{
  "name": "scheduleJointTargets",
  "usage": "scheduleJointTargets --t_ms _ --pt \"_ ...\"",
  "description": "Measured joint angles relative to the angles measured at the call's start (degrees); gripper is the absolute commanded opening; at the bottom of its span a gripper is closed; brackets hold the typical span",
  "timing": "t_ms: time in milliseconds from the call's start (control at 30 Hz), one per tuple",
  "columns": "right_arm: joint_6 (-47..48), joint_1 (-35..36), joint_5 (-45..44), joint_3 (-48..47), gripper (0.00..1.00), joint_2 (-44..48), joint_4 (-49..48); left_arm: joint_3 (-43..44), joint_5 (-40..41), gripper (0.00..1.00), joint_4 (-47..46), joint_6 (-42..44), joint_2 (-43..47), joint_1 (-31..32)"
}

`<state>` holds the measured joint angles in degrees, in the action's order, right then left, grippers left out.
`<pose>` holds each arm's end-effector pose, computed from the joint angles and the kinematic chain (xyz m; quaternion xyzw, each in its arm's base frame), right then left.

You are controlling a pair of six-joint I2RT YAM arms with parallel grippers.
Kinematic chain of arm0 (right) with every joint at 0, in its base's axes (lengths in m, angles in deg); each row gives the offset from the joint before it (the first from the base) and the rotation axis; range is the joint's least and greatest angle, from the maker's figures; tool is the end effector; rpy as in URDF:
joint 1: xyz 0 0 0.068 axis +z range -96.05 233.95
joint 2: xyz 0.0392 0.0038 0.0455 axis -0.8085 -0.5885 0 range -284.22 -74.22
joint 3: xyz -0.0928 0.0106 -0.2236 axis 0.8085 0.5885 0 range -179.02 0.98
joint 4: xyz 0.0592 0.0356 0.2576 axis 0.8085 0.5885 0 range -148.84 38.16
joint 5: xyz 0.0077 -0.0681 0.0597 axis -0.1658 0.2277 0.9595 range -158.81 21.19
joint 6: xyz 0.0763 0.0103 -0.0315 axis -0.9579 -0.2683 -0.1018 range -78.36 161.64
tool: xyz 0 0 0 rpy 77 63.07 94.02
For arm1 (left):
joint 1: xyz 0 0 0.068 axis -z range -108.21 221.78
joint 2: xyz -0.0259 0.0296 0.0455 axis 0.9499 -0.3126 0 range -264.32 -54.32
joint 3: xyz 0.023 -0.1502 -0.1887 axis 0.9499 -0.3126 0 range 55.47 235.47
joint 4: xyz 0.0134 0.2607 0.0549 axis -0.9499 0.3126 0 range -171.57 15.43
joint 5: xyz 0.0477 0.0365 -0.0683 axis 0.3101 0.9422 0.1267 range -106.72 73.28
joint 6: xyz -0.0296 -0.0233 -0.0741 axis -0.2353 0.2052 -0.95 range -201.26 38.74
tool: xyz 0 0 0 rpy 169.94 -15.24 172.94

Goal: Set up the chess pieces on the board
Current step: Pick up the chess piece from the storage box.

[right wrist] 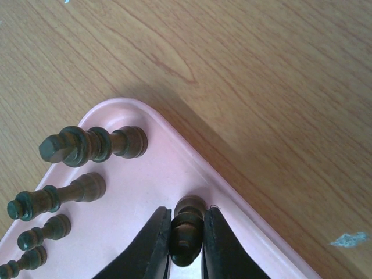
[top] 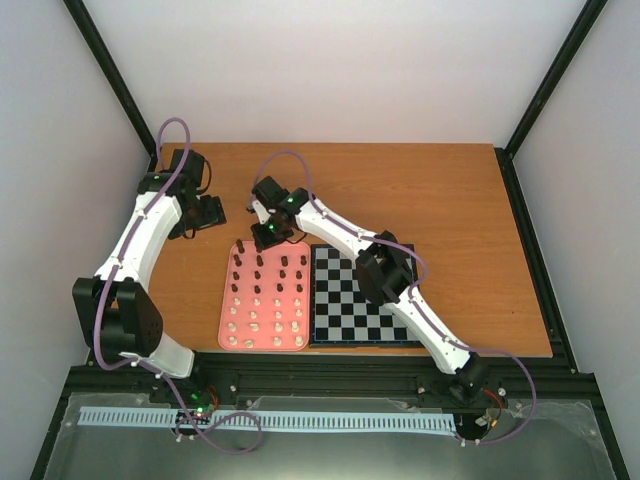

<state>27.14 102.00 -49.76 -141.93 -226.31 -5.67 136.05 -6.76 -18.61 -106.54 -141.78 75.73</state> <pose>0.3489 0.4238 0.1151 -0.3142 0.9055 0.2597 0.1180 0.3160 -0.0093 0.2384 -0.1964 0.9611 0.0387 0.1902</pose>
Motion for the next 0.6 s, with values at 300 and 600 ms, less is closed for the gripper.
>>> scheduleJointTargets --t_ms 300,600 --pt "0.2 0.0 -2.6 1.2 0.03 1.9 0.7 -0.1 0.0 1.0 0.0 0.0 0.2 -0.1" --pt "-0.1 -3.7 -9.3 22.9 0.03 25.5 -2.4 -0.1 0.1 1.0 0.0 0.0 0.7 -0.1"
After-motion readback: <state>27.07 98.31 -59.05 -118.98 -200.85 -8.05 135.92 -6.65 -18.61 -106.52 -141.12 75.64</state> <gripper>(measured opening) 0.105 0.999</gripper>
